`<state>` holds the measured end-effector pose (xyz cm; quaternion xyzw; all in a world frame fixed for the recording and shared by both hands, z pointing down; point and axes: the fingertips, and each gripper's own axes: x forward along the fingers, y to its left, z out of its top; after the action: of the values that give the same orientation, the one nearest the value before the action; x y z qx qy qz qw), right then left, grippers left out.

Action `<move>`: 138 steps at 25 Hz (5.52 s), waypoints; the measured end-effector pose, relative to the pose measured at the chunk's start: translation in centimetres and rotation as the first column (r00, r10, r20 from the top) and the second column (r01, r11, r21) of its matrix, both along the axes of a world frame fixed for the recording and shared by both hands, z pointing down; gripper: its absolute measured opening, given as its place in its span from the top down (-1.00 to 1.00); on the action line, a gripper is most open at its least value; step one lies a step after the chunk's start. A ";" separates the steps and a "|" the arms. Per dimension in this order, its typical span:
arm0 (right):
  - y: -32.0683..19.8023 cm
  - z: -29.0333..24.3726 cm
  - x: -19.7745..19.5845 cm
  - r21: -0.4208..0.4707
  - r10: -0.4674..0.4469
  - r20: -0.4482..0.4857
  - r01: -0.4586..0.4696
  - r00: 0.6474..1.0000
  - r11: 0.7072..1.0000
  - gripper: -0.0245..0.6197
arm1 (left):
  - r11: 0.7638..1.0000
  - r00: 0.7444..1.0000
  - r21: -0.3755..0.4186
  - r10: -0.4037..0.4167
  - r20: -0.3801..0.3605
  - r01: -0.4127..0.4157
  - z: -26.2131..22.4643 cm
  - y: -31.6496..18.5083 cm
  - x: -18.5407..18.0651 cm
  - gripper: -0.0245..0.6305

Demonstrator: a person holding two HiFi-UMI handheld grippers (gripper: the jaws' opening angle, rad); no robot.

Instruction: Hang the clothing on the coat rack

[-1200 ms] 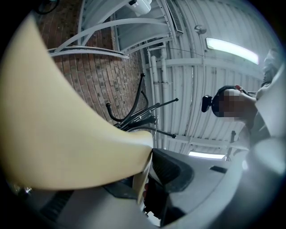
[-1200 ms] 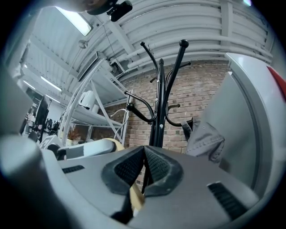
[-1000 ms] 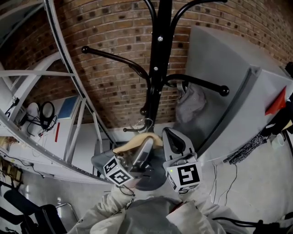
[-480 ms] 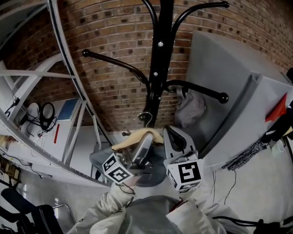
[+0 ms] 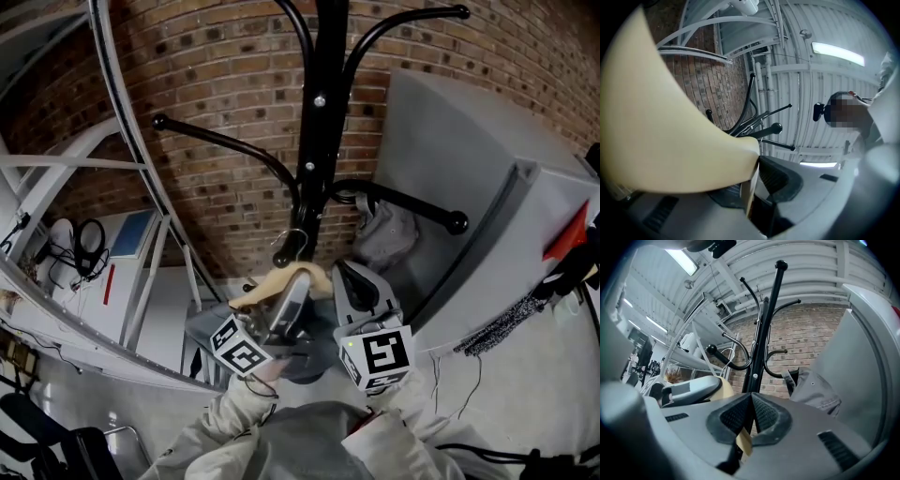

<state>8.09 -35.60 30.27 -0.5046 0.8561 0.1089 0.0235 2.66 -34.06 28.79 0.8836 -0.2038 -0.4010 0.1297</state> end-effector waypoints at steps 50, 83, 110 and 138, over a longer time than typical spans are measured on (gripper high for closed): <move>-2.3 4.0 0.6 -0.096 -0.012 0.033 0.015 0.999 0.995 0.85 | 0.995 0.999 -0.097 0.012 -0.037 -0.016 4.0 -3.6 0.5 0.58; 6.5 9.1 -1.4 -0.241 -0.139 0.122 0.165 0.983 0.956 0.85 | 0.956 0.982 -0.242 -0.135 0.135 0.165 10.4 5.4 -0.5 0.73; 23.1 10.6 -10.6 -0.257 0.032 0.127 0.001 0.991 0.966 0.85 | 0.937 0.705 -0.005 -0.260 0.660 0.350 15.2 20.6 -10.2 0.90; 28.8 13.1 -5.2 -0.300 0.010 0.061 0.008 0.998 0.954 0.85 | 0.856 0.535 0.044 -0.361 0.764 0.515 18.5 26.3 -7.8 0.90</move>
<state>2.87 -6.84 43.40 -0.5058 0.8614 -0.0380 -0.0272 -5.09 -7.74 47.29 0.8714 -0.4904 0.0009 0.0107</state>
